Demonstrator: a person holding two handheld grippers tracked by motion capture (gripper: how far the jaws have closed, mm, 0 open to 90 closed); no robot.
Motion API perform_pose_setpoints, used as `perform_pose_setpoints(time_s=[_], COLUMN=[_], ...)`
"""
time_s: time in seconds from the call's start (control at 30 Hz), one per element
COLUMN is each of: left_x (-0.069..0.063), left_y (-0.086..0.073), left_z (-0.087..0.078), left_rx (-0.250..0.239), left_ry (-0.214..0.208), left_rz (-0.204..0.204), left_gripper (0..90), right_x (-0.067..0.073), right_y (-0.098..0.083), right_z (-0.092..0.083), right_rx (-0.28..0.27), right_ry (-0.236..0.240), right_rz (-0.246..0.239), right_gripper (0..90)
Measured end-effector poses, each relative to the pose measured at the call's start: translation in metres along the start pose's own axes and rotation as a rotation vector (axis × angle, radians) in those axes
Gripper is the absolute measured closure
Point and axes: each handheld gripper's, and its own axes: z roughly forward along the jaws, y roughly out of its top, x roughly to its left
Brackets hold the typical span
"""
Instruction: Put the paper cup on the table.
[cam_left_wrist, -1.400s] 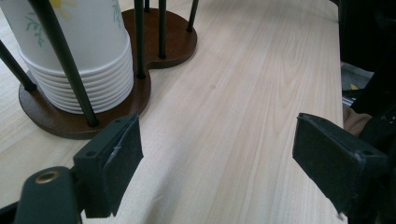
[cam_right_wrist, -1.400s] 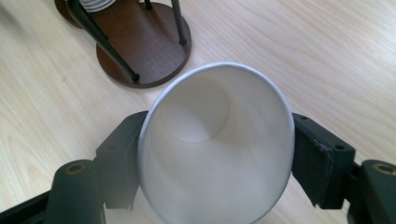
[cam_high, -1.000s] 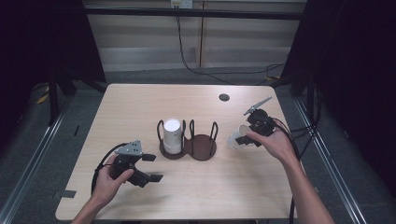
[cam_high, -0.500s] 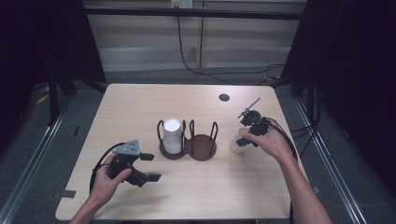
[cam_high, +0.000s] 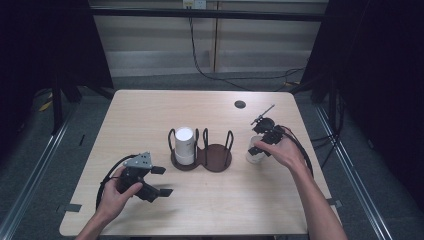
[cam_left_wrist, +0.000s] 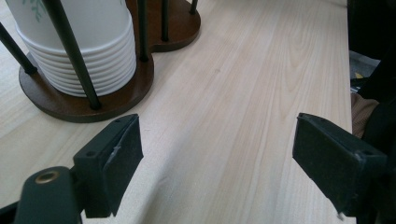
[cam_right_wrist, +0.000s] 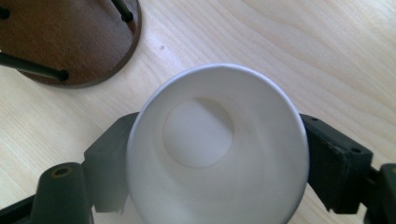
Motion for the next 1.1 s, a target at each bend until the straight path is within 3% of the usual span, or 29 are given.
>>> perform_pose_setpoints(time_s=[0.5,0.63,0.8,1.1], left_x=[0.000,0.000,-0.001,-0.004], left_y=[0.000,0.000,0.001,0.003], left_z=[0.000,0.000,-0.001,-0.006], left_rx=[0.002,-0.007,-0.006,-0.005], left_ry=[-0.001,0.002,0.000,0.017], left_rz=[0.004,-0.004,-0.009,0.000], left_gripper=[16.1,16.0,16.0,16.0], right_x=[-0.001,-0.003,-0.006,-0.003], right_y=[-0.005,-0.006,-0.006,-0.010], right_z=[-0.003,-0.005,-0.013,-0.023], right_rx=[-0.092,-0.109,-0.190,-0.272], right_ry=[0.098,0.088,0.120,0.099], right_rz=[0.070,0.089,0.123,0.135], right_gripper=[14.1,14.3,14.1,15.7])
